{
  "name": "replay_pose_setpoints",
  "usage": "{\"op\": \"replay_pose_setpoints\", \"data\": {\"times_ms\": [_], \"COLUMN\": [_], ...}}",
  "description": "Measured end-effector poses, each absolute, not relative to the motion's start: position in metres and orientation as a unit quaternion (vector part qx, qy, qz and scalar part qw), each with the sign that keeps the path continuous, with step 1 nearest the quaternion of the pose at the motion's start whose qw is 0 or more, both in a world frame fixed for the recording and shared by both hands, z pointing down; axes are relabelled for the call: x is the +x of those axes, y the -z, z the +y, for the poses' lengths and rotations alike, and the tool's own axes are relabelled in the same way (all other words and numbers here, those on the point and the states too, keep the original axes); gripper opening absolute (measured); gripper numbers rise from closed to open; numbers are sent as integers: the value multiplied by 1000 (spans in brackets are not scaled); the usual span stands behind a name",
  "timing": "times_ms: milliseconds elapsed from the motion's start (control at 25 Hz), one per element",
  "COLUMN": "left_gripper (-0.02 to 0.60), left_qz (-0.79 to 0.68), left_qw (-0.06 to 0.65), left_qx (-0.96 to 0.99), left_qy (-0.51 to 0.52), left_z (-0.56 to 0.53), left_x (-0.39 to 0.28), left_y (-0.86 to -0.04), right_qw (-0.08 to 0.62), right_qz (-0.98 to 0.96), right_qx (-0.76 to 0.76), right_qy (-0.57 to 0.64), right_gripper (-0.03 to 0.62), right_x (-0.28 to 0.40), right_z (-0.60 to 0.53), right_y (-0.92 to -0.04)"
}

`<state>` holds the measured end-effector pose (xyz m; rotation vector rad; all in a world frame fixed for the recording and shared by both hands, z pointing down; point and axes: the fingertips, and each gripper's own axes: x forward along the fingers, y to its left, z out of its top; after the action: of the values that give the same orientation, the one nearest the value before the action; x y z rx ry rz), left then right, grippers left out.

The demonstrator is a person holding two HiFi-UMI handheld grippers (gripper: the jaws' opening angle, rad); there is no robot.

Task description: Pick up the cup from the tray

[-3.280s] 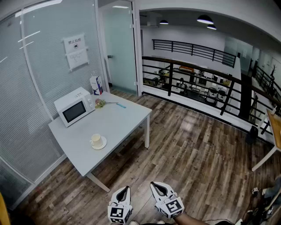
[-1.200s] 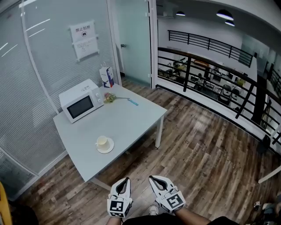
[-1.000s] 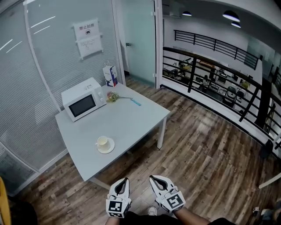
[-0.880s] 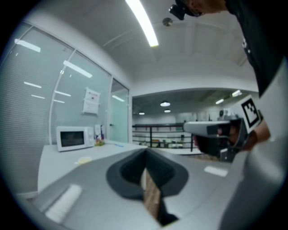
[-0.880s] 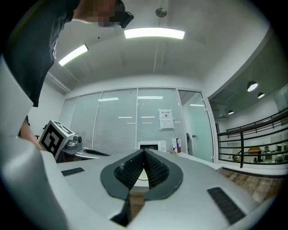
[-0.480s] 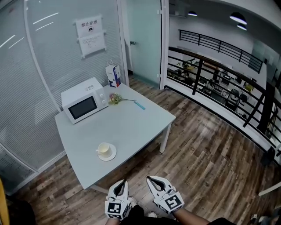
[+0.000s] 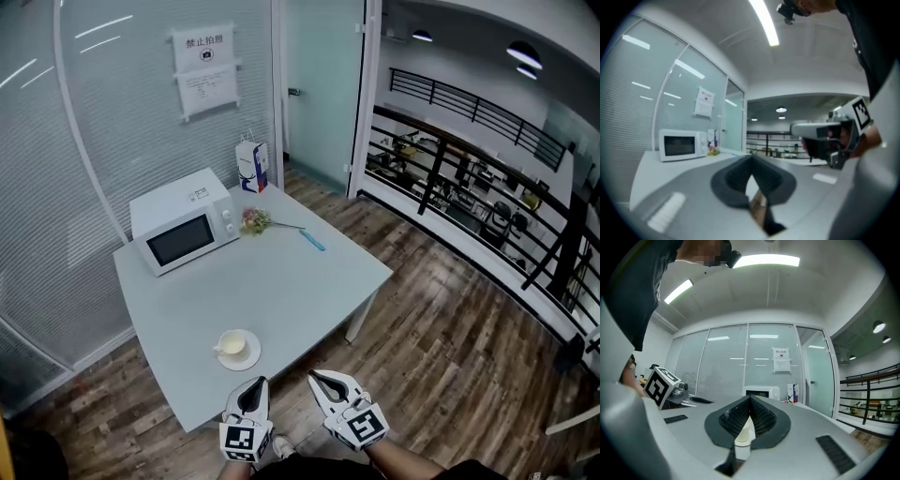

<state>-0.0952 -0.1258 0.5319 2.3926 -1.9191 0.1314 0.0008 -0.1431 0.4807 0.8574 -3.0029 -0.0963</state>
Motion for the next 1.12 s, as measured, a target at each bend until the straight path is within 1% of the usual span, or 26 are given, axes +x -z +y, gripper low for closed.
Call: {"op": "replay_pose_setpoints", "data": {"times_ms": [80, 160, 520, 920, 1120], "left_gripper": [3, 3, 3, 3, 3], "left_qz": [-624, -621, -634, -683, -705], "left_qw": [37, 38, 45, 83, 106], "left_qx": [780, 781, 770, 723, 697], "left_qy": [-42, -42, -49, -60, -77], "left_z": [-139, -148, -182, -210, -210], "left_x": [-108, -118, -151, -170, -183], "left_y": [-533, -534, -542, -565, -591], "right_qw": [19, 11, 22, 44, 54], "right_qz": [-961, -961, -965, -985, -988], "right_qx": [273, 272, 261, 165, 144], "right_qy": [32, 37, 21, 27, 11], "right_gripper": [-11, -11, -11, -11, -11], "right_x": [-14, -26, -60, -112, -128], "right_z": [-155, -162, -204, -250, -264], "right_y": [-481, -482, -493, -509, -521]}}
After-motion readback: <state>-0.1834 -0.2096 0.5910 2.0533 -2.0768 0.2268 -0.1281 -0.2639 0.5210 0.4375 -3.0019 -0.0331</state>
